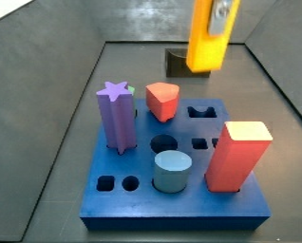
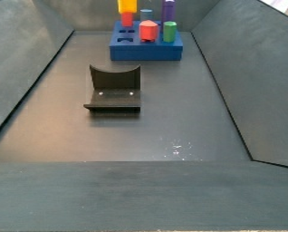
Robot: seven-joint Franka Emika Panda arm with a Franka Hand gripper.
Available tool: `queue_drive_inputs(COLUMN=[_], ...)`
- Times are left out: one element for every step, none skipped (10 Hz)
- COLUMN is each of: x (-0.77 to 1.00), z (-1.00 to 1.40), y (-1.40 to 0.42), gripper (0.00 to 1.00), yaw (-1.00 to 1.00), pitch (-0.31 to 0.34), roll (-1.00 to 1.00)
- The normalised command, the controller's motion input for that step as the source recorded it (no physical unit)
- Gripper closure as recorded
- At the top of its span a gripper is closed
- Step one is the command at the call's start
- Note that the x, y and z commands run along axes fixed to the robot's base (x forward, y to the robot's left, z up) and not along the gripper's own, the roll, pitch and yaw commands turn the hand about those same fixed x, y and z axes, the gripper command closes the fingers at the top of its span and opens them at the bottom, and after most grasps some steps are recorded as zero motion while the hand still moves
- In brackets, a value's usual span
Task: Pick up the arch object. Move up. Place the arch object on the fixture. Regrasp the arch object. Rotate the arch object. Move to above the board. Insert the arch object.
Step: Insert the arch object.
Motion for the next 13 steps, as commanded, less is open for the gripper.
queue_drive_inputs(x=[0.4,0.34,0.34,0.58,0.55,0.48,0.33,0.18,0.0,0.0,-0.1,-0.31,-0.63], z=[-0.55,-0.43,-0.38,-0.35,-0.17,-0.16,-0.24,-0.37,-0.42,-0.34,-0.18,-0.16,-0.12], y=[-0.19,-0.19,-0.2,-0.07,0.0,0.0,0.09,0.0,0.0,0.03,0.0,0.0,-0.01], gripper=[1.0,1.0,1.0,1.0,1.0,1.0,1.0,1.0,1.0,1.0,1.0,1.0,1.0], yaw=[-0.34,-0.32,-0.38,-0.48,-0.55,-0.64,-0.42,-0.11,-0.01,0.0,0.0,0.0,0.0], pitch=[0.243,0.271,0.194,0.0,0.0,0.0,0.0,0.0,-0.011,-0.001,0.0,-0.014,-0.06], roll=[0.2,0.25,0.23,0.02,-0.05,-0.1,-0.06,-0.03,-0.12,-0.19,-0.05,0.0,0.0])
